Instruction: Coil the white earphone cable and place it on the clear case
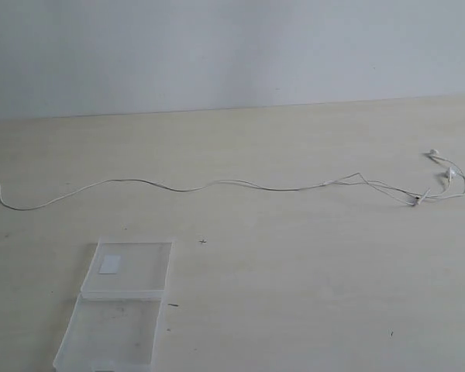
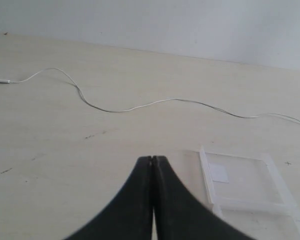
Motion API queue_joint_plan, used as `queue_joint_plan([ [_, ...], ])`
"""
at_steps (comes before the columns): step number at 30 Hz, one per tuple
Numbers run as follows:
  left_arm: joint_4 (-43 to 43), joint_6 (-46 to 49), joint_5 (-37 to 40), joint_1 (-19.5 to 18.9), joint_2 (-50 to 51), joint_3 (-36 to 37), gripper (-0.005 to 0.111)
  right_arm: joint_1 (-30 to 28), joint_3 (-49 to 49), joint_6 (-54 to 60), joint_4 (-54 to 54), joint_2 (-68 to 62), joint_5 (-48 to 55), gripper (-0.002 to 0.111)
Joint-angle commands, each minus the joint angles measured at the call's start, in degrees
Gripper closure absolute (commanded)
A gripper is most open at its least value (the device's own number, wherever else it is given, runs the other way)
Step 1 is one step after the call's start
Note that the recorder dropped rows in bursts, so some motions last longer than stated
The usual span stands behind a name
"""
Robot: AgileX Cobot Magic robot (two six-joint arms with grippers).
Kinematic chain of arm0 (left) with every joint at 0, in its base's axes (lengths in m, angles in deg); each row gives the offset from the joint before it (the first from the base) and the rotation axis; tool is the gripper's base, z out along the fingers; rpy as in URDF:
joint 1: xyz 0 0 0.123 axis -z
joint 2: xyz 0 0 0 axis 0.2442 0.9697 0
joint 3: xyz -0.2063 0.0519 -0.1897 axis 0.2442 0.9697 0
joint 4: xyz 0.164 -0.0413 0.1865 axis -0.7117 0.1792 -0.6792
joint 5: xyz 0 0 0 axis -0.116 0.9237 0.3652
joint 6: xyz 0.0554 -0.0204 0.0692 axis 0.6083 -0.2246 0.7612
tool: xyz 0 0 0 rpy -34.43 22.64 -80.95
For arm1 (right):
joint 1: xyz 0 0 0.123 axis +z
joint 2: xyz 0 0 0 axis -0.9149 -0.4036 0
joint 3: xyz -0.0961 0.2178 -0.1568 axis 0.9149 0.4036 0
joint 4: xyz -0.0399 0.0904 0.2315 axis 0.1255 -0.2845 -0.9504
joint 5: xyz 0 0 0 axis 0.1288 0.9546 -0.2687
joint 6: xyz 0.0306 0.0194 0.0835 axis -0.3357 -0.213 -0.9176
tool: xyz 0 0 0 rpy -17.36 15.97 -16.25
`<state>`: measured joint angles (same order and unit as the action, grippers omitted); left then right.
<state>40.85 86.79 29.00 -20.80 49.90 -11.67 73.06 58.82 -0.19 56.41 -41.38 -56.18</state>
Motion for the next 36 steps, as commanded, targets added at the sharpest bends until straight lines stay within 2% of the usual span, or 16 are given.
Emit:
queue_joint_plan([
  [1,-0.33,-0.36,-0.18,-0.13,-0.39,-0.06,0.107,-0.19,-19.3,21.73,-23.81,-6.49,4.42,0.108],
  [2,-0.33,-0.36,-0.18,-0.13,-0.39,-0.06,0.107,-0.19,-23.57,26.01,-26.85,-10.23,7.43,0.108],
  [3,-0.33,-0.36,-0.18,-0.13,-0.39,-0.06,0.107,-0.19,-35.1,35.32,-31.31,-19.24,18.59,0.108],
  [4,-0.33,-0.36,-0.18,-0.13,-0.39,-0.06,0.107,-0.19,-44.58,39.0,-32.29,-27.26,30.57,0.108],
  [7,-0.33,-0.36,-0.18,-0.13,-0.39,-0.06,0.107,-0.19,-65.52,38.87,-32.15,-46.22,59.35,0.108],
  [9,-0.33,-0.36,-0.18,-0.13,-0.39,-0.06,0.107,-0.19,-76.75,38.54,-32.74,-56.67,67.67,0.108],
  [10,-0.33,-0.36,-0.18,-0.13,-0.39,-0.06,0.107,-0.19,-81.0,38.41,-32.74,-61.48,68.49,0.108],
  [15,-0.33,-0.36,-0.18,-0.13,-0.39,-0.06,0.107,-0.19,-88.58,38.37,-37.37,-71.78,67.87,0.108],
  [22,-0.33,-0.36,-0.18,-0.13,-0.39,-0.06,0.107,-0.19,-89.95,38.37,-52.15,-79.34,63.24,0.108],
  [36,-0.33,-0.36,-0.17,-0.13,-0.39,-0.06,0.107,-0.19,-89.95,38.61,-49.3,-94.85,61.67,0.108],
])
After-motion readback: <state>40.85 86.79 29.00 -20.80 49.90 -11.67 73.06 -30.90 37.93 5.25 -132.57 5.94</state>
